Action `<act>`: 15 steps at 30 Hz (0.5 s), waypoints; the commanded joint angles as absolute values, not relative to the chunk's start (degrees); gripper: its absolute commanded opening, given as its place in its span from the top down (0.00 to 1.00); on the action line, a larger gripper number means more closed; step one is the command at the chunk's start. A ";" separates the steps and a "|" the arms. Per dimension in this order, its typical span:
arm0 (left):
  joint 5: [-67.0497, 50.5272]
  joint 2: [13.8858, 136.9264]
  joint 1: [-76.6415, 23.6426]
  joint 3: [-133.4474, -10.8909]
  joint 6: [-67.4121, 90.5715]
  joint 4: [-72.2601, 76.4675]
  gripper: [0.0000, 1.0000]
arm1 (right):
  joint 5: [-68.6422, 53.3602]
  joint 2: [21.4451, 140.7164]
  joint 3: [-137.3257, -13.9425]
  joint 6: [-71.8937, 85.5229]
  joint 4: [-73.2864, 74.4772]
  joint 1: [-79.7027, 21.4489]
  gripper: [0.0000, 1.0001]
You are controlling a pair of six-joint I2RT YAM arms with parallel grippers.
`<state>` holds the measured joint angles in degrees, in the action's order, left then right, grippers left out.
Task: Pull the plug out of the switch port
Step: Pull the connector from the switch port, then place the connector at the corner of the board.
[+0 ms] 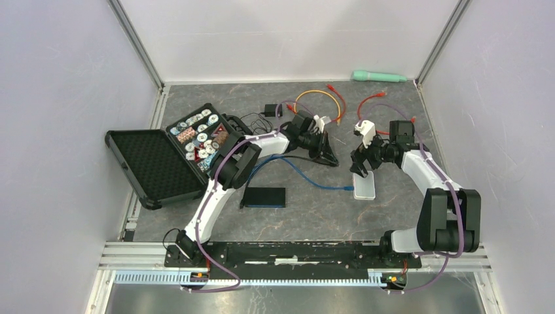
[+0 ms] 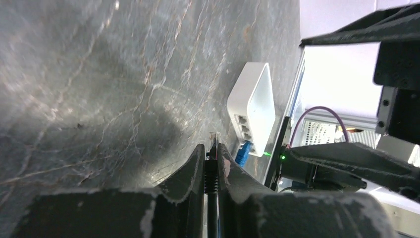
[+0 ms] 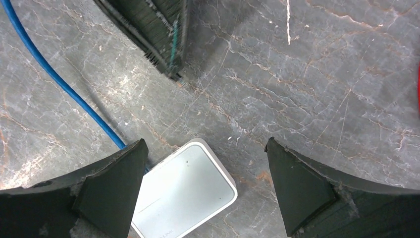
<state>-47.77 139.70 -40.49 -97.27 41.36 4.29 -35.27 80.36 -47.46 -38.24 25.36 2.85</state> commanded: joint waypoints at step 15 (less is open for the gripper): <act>-48.43 135.61 -34.45 -127.09 39.11 -8.44 0.98 | -38.49 68.59 -45.59 -31.50 20.26 6.45 0.02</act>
